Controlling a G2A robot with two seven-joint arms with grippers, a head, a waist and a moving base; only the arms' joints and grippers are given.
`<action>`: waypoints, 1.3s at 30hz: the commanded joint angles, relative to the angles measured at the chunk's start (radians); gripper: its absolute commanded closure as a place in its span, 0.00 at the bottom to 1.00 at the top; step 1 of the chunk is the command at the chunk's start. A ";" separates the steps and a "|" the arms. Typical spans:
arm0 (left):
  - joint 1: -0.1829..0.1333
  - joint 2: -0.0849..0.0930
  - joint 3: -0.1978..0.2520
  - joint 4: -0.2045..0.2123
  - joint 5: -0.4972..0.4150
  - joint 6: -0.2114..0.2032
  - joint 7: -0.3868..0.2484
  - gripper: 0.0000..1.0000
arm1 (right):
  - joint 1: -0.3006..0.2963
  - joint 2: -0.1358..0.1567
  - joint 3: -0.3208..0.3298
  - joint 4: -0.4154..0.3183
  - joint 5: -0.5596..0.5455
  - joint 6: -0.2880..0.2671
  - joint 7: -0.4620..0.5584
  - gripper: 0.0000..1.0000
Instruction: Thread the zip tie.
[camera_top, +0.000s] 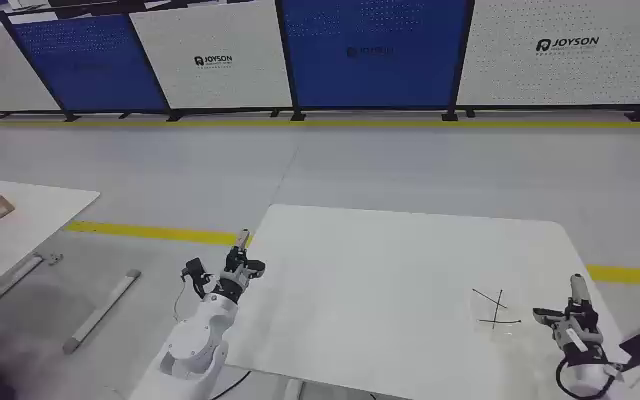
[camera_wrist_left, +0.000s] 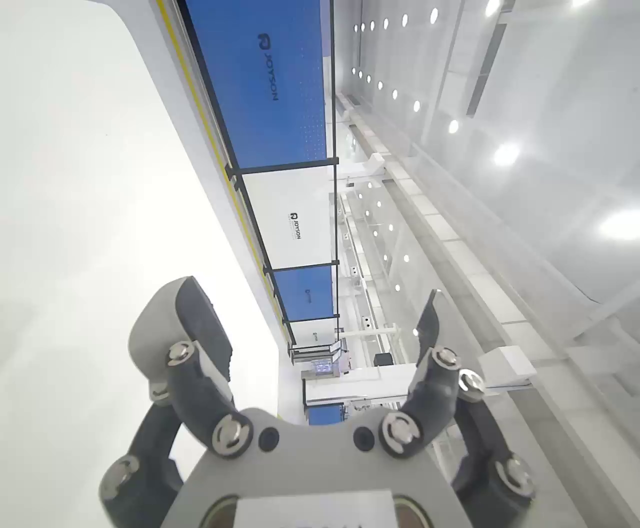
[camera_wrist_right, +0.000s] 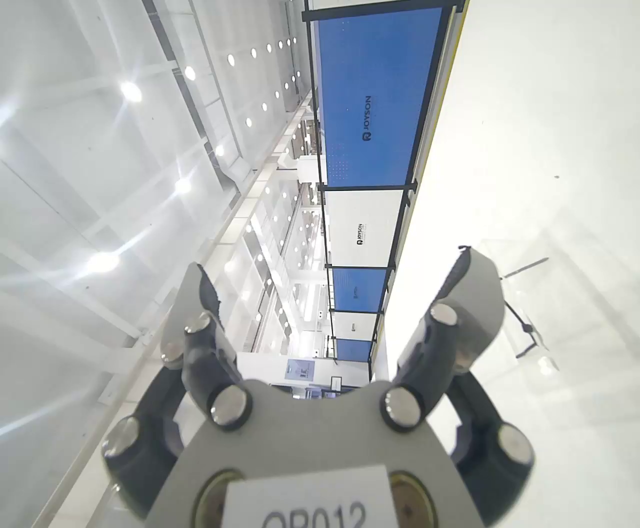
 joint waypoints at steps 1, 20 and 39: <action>0.000 0.000 0.000 0.000 0.000 0.000 0.000 0.22 | 0.000 0.000 0.000 0.000 0.000 0.000 0.000 0.22; 0.000 0.000 0.000 0.000 0.000 0.000 0.000 0.00 | 0.038 0.022 0.042 0.026 -0.026 0.107 0.316 0.00; 0.000 0.000 0.000 0.000 0.000 0.000 0.000 0.00 | 0.115 0.051 0.102 0.053 -0.137 0.232 0.568 0.00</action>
